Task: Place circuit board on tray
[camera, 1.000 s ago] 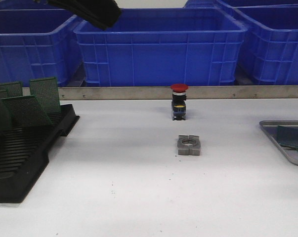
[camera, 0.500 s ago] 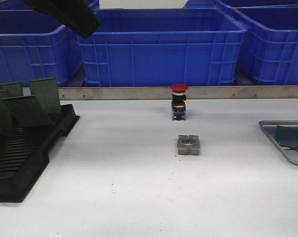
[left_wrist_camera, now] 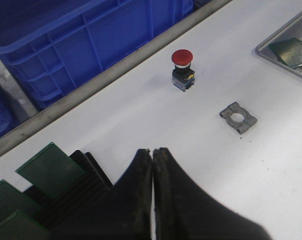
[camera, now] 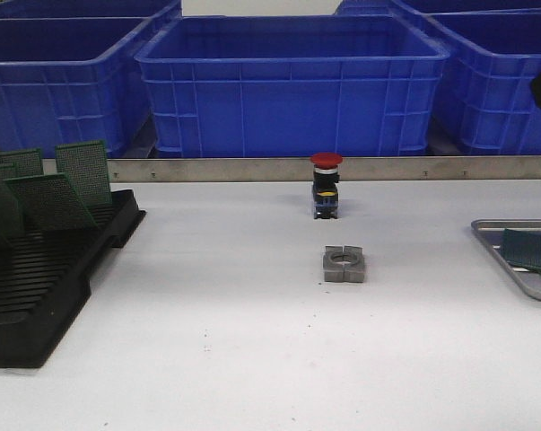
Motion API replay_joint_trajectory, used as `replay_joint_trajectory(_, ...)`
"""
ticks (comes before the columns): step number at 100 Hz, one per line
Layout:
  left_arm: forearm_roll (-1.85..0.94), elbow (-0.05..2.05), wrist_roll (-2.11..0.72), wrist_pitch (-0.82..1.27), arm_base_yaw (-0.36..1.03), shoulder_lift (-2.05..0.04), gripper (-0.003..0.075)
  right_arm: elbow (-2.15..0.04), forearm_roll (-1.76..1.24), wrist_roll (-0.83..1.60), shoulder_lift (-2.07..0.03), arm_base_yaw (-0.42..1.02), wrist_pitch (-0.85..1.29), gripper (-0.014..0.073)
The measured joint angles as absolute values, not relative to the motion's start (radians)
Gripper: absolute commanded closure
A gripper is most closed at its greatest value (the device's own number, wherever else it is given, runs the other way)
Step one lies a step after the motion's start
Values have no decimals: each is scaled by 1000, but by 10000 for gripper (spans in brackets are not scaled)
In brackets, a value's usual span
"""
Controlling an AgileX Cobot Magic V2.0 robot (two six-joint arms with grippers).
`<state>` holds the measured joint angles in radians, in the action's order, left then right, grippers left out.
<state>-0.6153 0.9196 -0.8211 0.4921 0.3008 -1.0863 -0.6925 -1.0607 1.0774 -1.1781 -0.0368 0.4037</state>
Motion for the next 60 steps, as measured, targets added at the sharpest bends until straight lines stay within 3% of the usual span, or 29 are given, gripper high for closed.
replay_joint_trajectory(23, -680, 672, -817, 297, 301, -836, 737, -511, -1090, 1085, -921, 55, 172, 653)
replay_joint_trajectory(60, -753, 377, -817, 163, 303, -439, 737, -305, -1094, 1099, -385, 69, 158, 653)
